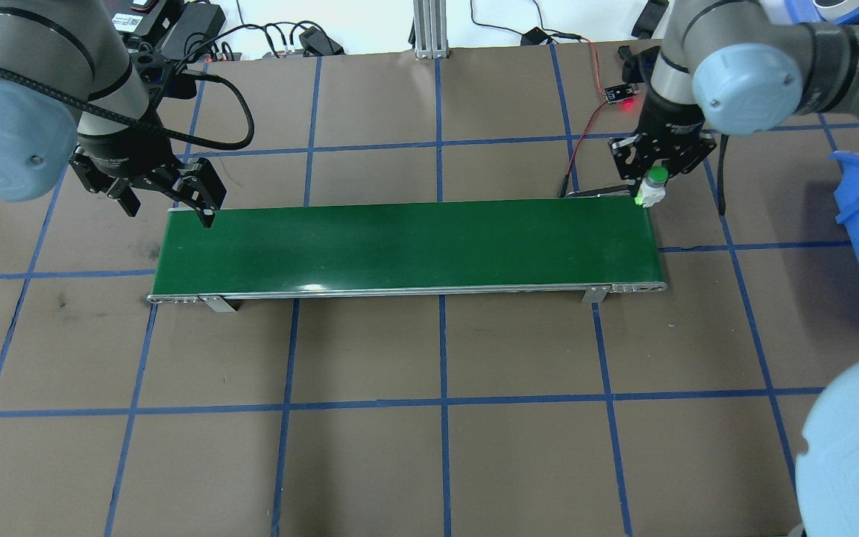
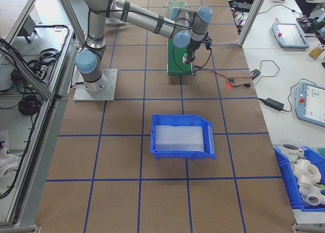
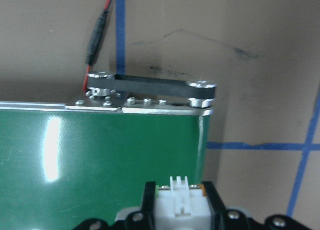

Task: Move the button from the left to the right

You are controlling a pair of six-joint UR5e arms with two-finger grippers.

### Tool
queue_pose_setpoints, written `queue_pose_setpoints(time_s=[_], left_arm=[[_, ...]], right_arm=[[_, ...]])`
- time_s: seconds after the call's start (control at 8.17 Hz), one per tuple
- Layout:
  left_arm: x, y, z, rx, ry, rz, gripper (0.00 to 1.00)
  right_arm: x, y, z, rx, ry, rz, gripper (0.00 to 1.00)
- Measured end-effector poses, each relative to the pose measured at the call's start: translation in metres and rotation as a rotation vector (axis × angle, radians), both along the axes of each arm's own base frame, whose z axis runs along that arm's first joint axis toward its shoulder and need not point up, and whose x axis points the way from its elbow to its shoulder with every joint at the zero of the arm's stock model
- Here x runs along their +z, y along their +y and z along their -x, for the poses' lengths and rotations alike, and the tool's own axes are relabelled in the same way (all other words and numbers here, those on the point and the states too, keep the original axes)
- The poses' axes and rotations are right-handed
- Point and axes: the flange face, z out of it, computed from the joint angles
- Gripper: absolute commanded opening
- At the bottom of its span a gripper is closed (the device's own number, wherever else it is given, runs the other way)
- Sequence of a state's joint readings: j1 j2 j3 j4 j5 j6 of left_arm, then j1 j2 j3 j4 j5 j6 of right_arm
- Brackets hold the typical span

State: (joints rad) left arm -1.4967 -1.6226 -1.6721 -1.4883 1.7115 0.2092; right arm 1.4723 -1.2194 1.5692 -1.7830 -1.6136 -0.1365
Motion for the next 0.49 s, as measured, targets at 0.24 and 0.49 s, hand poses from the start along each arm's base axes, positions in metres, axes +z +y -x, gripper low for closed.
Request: queue_pose_setpoints(time_s=[0.24,0.49], left_arm=[[0.003,0.001,-0.001,0.0,-0.005,0.004,1.0],[0.004,-0.001,-0.003,0.002,-0.007,0.008,1.0]], right_arm=[[0.033,-0.004,0.075,0.12,0.03,0.026,0.0],[0.047,0.007,0.182,0.193,0.022,0.033,0.0]])
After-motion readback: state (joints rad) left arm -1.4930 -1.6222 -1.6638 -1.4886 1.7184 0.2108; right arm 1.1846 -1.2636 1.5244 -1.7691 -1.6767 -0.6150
